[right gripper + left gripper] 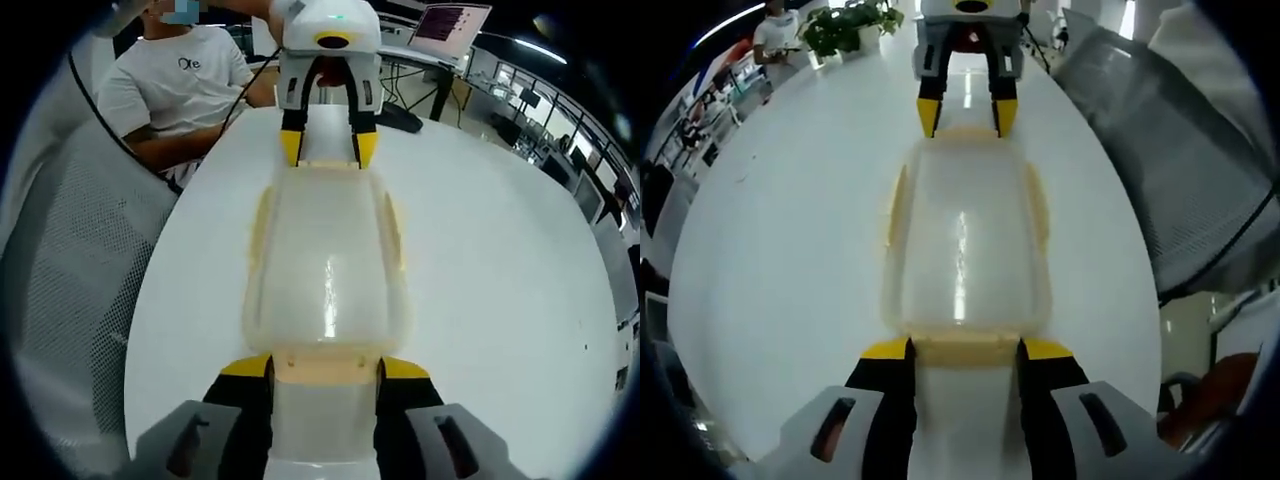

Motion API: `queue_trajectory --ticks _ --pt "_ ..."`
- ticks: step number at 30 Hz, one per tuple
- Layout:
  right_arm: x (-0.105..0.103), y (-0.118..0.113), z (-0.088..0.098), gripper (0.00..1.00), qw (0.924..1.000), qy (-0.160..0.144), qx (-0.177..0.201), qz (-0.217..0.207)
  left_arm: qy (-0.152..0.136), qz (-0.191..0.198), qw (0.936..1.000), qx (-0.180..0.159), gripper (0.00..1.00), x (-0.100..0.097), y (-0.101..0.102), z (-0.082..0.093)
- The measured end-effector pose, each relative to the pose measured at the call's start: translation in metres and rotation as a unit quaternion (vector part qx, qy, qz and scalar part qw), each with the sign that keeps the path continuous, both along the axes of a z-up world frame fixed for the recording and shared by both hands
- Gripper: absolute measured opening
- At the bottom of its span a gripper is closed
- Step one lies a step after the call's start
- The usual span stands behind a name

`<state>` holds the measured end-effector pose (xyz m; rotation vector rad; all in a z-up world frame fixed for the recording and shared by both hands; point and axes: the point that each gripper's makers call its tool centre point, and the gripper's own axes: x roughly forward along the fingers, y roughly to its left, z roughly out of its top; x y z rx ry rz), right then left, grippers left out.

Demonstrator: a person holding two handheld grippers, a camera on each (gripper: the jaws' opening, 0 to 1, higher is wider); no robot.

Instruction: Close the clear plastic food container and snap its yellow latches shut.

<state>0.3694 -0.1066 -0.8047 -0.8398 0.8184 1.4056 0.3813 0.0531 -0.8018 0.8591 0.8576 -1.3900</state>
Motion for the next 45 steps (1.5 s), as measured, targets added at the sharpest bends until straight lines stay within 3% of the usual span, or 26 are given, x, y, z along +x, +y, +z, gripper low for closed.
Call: queue_trajectory --ticks 19,45 --pt "-0.003 0.000 0.006 0.37 0.9999 -0.010 -0.003 0.003 -0.005 -0.004 0.9998 0.017 0.37 -0.005 0.000 0.001" --pt "-0.023 -0.009 0.057 0.37 0.9992 -0.015 0.034 0.014 -0.016 0.006 0.9998 0.001 0.37 -0.028 -0.009 0.054"
